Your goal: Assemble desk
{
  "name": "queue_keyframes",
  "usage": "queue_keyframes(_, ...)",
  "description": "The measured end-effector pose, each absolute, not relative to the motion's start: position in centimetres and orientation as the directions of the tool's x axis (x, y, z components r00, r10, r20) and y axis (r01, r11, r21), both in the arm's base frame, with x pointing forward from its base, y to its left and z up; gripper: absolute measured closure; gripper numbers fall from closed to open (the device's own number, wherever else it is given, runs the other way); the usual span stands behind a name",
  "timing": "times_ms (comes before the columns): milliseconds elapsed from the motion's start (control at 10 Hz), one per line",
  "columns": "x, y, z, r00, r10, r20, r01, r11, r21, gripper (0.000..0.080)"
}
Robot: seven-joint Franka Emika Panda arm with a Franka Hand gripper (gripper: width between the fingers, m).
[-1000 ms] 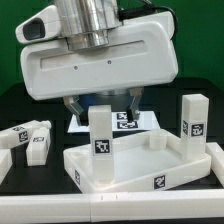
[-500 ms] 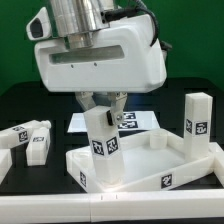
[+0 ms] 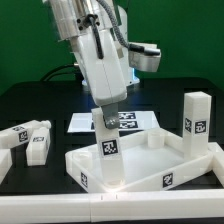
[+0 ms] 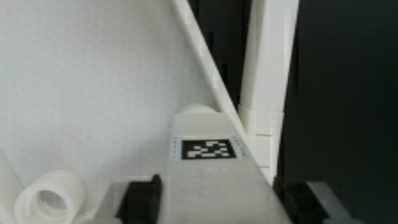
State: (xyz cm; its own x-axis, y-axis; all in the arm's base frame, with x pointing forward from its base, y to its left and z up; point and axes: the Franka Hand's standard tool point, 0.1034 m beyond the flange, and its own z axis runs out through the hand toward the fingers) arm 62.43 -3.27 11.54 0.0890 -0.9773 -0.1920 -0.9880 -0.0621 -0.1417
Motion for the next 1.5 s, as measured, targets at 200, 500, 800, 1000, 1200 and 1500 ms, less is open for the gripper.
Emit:
queue_keyframes(200, 62.41, -3.26, 11.53, 0.133, -0.974, -0.184, -0.983, -0.106, -0.148, 0.0437)
queue_keyframes(500, 62.42, -2.88, 11.68, 0.585, -0.803, -0.111, -0.807, -0.564, -0.177, 0.0172)
queue_keyframes(800, 62.36, -2.81, 11.6, 0.721, -0.689, -0.078, -0.689, -0.699, -0.192, 0.0151)
queue_keyframes(1000, 62.72, -3.03, 11.96, 0.898, -0.439, -0.004, -0.433, -0.883, -0.18, 0.015)
queue_keyframes(1200, 63.12, -2.66, 12.04, 0.988, -0.141, 0.063, -0.13, -0.98, -0.149, 0.015)
queue_keyframes(1500, 63.03, -2.75, 11.83, 0.982, -0.174, 0.067, -0.163, -0.976, -0.148, 0.0275)
